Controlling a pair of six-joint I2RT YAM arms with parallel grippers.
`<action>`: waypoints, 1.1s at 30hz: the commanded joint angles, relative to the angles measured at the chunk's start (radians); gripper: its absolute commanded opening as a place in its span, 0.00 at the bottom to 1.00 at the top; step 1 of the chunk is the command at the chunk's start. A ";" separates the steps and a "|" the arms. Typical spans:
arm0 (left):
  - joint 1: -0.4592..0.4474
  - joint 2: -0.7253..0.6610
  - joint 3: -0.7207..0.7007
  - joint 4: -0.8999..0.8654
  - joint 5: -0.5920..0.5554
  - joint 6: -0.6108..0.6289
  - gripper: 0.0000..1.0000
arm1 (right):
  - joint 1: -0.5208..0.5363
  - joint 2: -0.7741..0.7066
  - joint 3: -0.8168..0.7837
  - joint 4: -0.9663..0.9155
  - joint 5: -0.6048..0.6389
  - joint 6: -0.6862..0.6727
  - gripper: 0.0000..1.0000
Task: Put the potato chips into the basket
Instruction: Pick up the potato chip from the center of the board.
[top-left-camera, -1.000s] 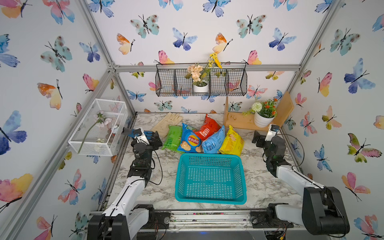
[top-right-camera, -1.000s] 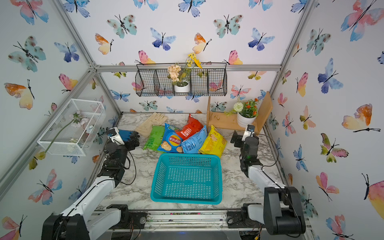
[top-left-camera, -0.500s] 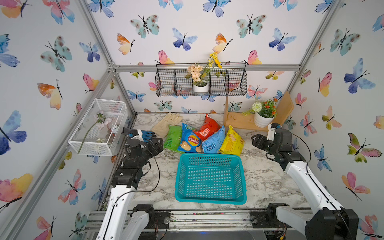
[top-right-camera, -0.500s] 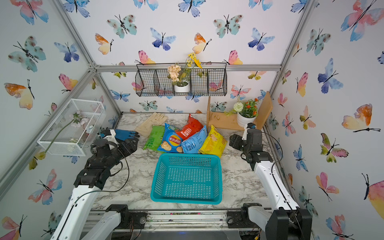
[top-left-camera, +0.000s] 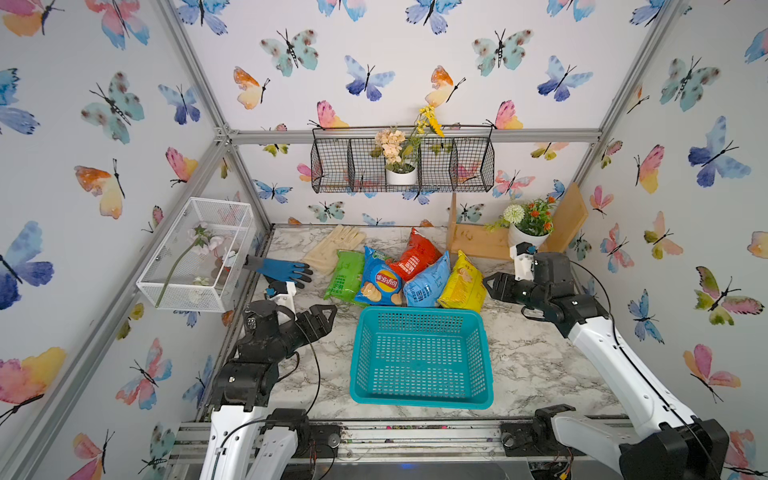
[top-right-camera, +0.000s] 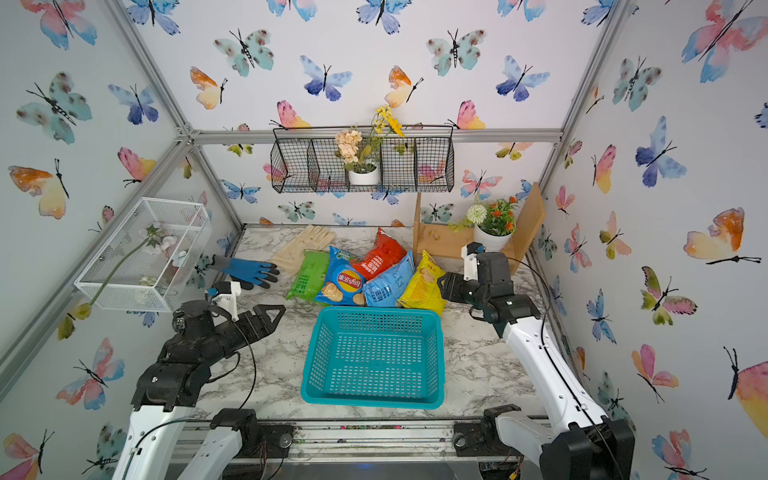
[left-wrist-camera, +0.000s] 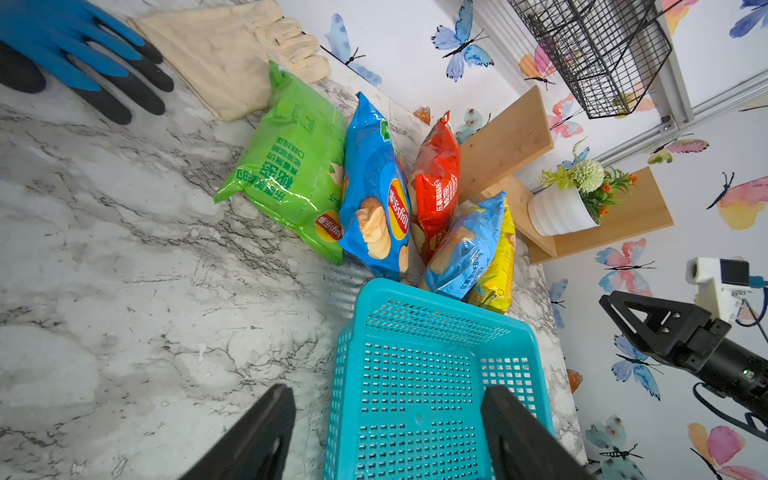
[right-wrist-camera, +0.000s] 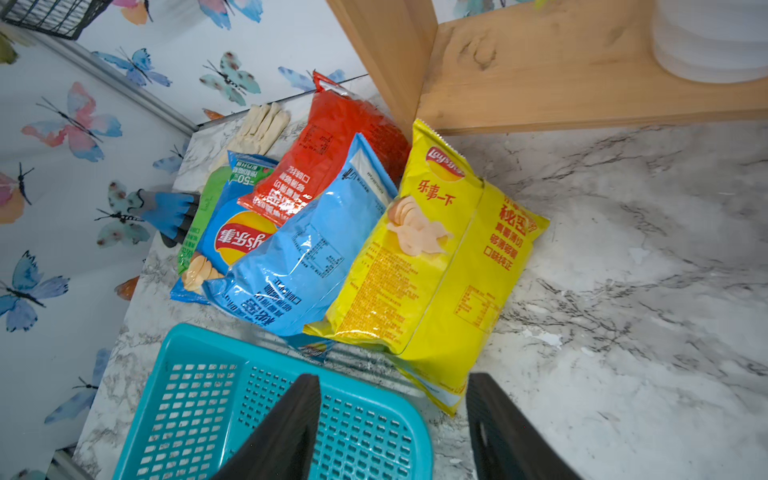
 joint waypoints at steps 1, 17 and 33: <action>-0.057 0.104 0.079 -0.002 -0.001 0.069 0.74 | 0.027 -0.030 -0.017 -0.023 0.010 -0.016 0.62; -0.519 0.718 0.382 0.139 -0.328 0.145 0.67 | 0.036 -0.149 -0.065 -0.067 -0.011 -0.031 0.61; -0.525 0.872 0.361 0.309 -0.294 0.266 0.71 | 0.036 -0.218 -0.119 -0.084 -0.032 -0.021 0.62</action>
